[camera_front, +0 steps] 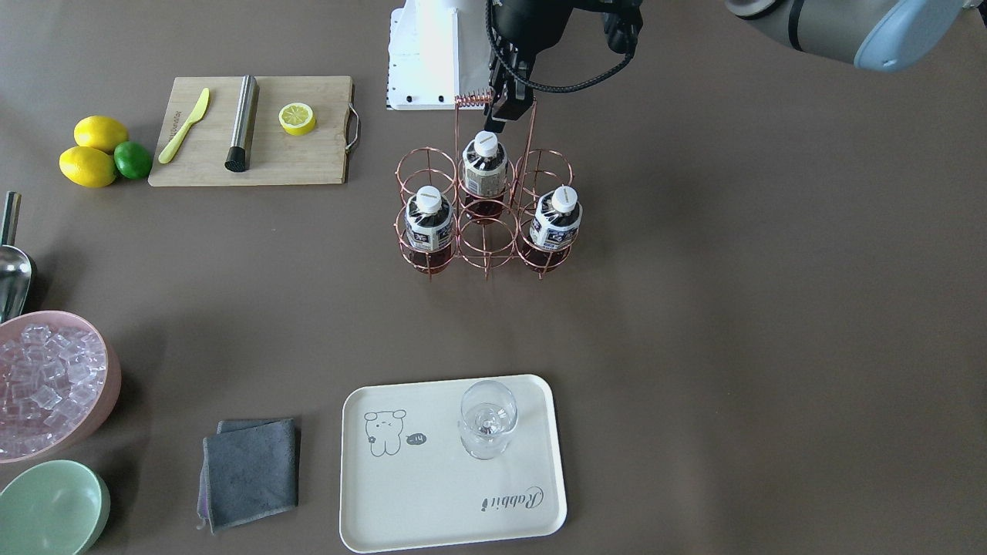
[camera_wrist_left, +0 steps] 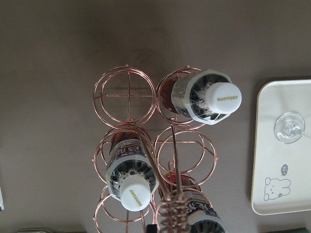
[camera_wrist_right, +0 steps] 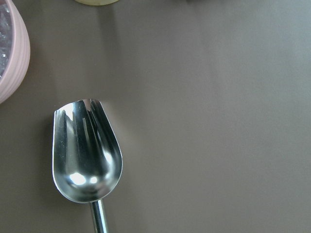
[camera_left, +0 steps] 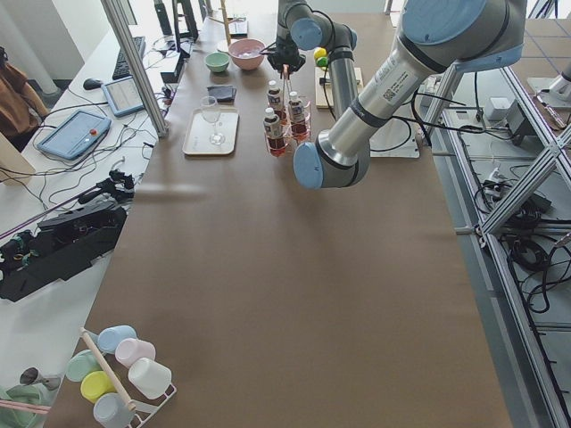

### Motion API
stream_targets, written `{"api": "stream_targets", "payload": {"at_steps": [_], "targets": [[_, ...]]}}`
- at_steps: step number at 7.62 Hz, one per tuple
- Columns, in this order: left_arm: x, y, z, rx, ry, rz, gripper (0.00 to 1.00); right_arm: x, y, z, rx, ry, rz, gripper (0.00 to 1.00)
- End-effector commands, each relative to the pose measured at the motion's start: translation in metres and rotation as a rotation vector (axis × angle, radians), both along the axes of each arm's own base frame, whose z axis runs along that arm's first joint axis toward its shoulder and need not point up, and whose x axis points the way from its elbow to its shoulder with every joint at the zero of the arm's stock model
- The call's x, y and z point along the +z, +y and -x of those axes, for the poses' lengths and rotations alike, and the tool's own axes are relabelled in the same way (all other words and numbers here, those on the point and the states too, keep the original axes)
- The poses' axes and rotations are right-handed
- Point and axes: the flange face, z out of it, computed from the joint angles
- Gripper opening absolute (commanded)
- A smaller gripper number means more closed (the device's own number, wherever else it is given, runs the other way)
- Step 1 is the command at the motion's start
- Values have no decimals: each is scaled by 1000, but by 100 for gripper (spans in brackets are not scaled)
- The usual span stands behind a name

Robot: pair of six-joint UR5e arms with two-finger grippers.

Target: Take tea from basket to plate

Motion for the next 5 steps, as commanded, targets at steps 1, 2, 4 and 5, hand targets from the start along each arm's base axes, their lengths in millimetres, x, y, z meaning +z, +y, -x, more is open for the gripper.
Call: {"api": "stream_targets", "payload": {"at_steps": [1, 2, 4, 5], "targets": [[-4, -7, -10, -8, -17, 6, 0, -3, -3, 0, -1, 0, -7, 100], [-3, -8, -10, -10, -21, 0, 0, -8, -4, 1, -1, -6, -17, 100], [1, -17, -16, -48, -52, -15, 0, -24, -9, 5, -8, -15, -47, 100], [4, -22, -26, -46, -65, -3, 0, -34, -13, 12, -25, -21, -69, 100]]}}
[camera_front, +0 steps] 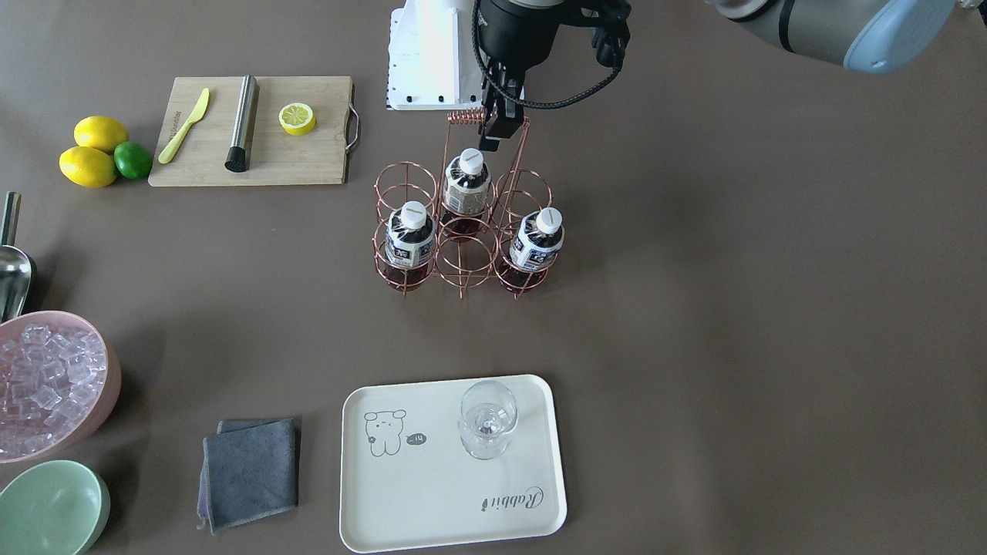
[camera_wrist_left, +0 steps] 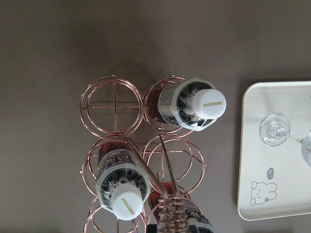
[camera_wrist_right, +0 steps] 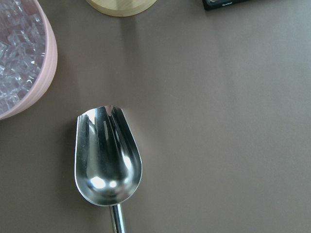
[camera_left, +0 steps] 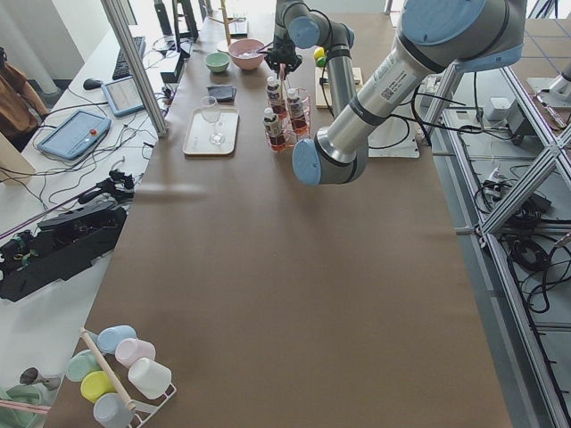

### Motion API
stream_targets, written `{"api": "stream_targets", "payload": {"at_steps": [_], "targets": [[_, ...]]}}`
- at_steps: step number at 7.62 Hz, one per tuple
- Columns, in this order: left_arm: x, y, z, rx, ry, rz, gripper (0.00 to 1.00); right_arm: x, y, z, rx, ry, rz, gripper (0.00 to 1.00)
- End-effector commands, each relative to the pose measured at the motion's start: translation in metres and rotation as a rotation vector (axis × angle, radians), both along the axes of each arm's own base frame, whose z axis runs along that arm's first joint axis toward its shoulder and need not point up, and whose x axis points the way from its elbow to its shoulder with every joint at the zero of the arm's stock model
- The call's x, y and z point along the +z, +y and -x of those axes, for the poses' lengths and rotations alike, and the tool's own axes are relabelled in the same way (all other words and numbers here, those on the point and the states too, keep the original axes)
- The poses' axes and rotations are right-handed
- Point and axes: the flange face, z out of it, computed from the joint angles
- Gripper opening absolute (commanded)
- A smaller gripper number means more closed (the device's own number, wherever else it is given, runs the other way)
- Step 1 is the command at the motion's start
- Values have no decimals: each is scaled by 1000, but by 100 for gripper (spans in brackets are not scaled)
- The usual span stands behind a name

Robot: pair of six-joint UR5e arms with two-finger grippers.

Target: Take tea from basket to plate

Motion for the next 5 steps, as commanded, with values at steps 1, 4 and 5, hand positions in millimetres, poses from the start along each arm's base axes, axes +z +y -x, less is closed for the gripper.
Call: {"api": "stream_targets", "payload": {"at_steps": [1, 4, 5], "targets": [[7, -5, -22, -14, -35, -4, 0, -31, -10, 24, -52, -24, -62, 100], [10, -1, -26, -13, -43, -6, 0, -102, -61, 78, -155, -63, -204, 100], [9, 0, -24, -13, -39, -8, 0, -129, -76, 95, -183, -74, -256, 100]]}}
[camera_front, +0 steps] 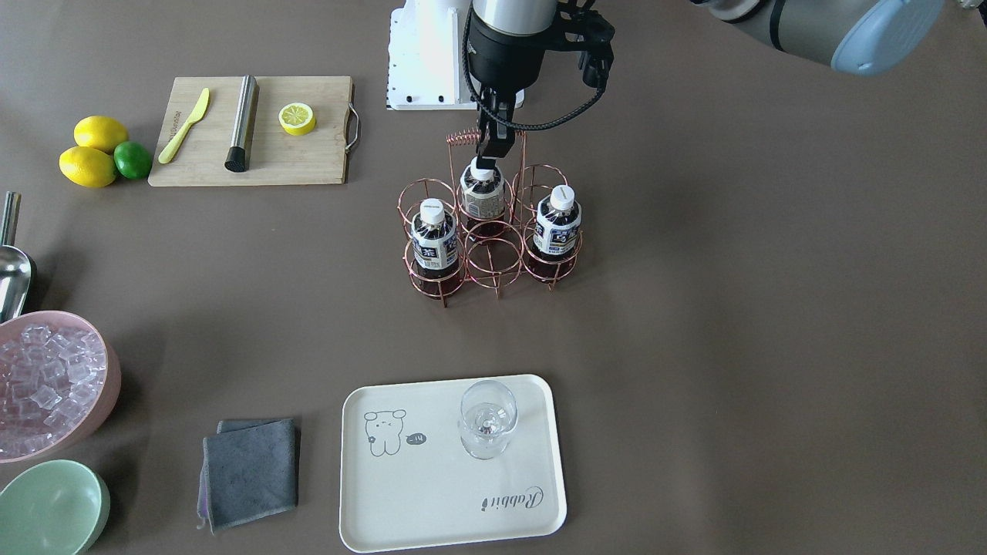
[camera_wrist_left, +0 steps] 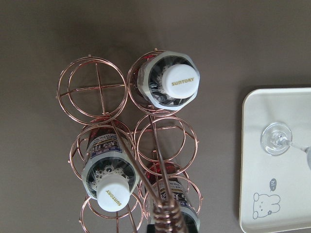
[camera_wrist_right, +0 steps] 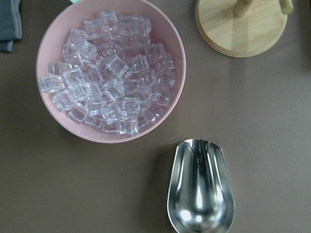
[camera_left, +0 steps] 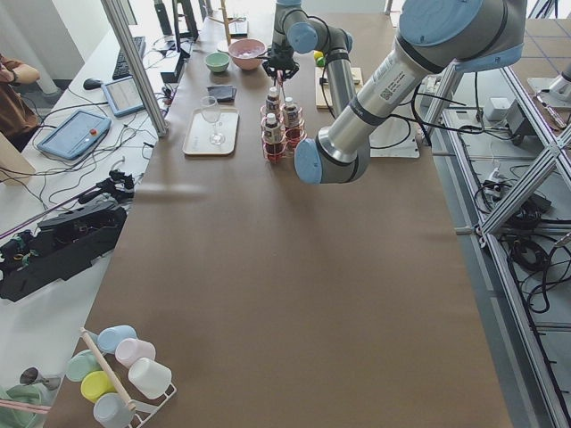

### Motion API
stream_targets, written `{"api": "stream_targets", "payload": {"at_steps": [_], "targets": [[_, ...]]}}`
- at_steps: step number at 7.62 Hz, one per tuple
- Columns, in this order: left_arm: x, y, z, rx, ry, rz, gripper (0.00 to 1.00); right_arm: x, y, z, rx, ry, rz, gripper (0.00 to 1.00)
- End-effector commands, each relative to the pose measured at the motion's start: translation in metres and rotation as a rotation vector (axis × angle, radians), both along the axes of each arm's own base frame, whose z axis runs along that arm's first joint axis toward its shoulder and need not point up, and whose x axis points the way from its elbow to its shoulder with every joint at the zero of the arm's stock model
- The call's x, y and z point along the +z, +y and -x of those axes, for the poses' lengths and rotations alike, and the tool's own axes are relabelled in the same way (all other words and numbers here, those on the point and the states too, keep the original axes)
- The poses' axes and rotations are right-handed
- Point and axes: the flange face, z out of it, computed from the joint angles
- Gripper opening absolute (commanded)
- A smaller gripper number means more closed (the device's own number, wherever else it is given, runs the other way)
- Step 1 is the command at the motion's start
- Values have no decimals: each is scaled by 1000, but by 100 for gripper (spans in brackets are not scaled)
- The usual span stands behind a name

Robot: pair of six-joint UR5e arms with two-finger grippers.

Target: Take tea from basket to plate

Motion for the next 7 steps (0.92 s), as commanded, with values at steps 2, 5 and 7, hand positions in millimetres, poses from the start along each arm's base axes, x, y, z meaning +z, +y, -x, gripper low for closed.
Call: {"api": "stream_targets", "payload": {"at_steps": [2, 5, 7], "targets": [[-6, 6, 14, -5, 20, -15, 0, -89, -42, 71, -127, -76, -154, 100], [10, 9, 18, -6, 2, -3, 0, -103, -62, 121, -213, -162, -409, 100], [10, 8, 17, -5, 2, -4, 0, -55, -76, 164, -267, -228, -643, 100]]}}
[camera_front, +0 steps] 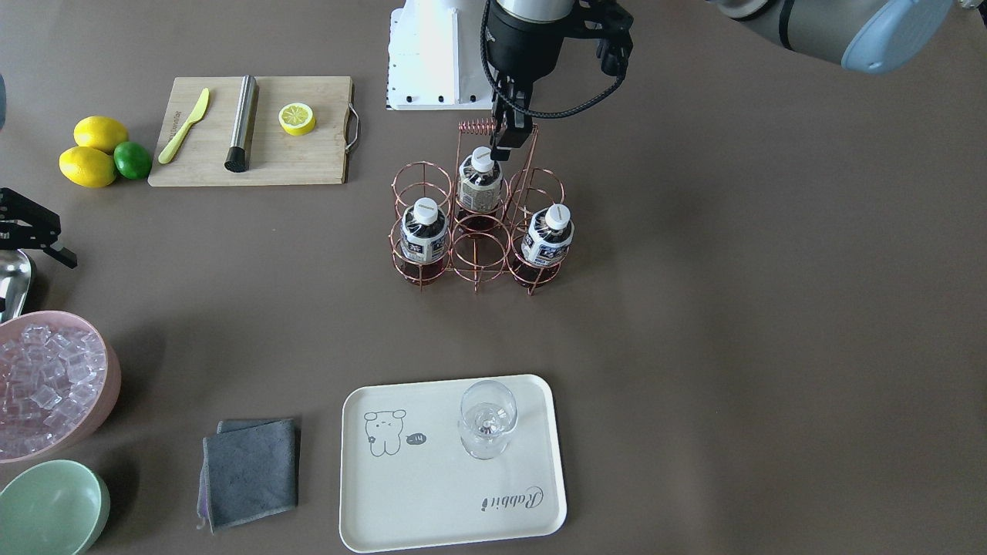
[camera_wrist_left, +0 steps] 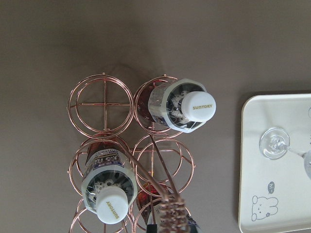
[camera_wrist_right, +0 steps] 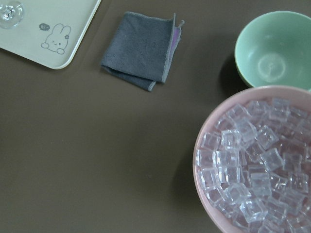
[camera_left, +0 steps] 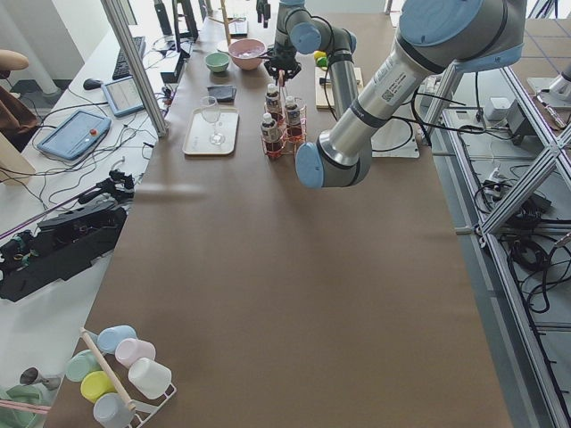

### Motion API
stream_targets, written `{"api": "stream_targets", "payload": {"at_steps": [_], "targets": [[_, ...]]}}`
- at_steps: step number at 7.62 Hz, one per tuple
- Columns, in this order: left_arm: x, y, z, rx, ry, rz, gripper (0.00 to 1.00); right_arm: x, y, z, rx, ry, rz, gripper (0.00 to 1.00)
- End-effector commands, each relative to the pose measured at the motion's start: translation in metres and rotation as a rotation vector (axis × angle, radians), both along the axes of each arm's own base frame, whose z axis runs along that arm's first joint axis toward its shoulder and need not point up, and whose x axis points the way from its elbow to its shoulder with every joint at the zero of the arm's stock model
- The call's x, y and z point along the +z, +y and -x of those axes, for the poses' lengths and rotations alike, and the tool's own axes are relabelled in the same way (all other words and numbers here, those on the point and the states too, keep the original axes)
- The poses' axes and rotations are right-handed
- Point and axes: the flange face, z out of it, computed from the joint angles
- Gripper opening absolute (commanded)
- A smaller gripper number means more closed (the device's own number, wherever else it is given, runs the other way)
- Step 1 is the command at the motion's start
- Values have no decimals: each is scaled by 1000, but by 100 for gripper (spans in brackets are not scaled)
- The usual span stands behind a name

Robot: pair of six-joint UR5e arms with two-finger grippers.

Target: Take tea from basket to plate

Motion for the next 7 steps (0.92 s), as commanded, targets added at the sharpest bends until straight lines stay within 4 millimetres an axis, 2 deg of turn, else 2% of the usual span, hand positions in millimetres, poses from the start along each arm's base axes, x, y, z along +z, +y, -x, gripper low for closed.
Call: {"api": "stream_targets", "payload": {"at_steps": [1, 2, 3, 4, 5, 7], "targets": [[1, 0, -1, 1, -1, 1, 0, 23, -22, 55, -61, -97, -270, 100], [-1, 0, -1, 1, 0, 0, 0, 0, -33, 70, -72, -131, -346, 100], [0, -1, -2, 0, -2, 0, 0, -35, -37, 77, -82, -164, -418, 100], [-2, -1, -2, 0, -1, -1, 0, -82, -12, 96, -120, -239, -565, 100], [-3, 0, -1, 0, 3, -4, 0, -121, -13, 124, -131, -267, -628, 100], [-3, 0, -1, 1, 2, -2, 0, -175, -6, 154, -170, -319, -717, 100]]}}
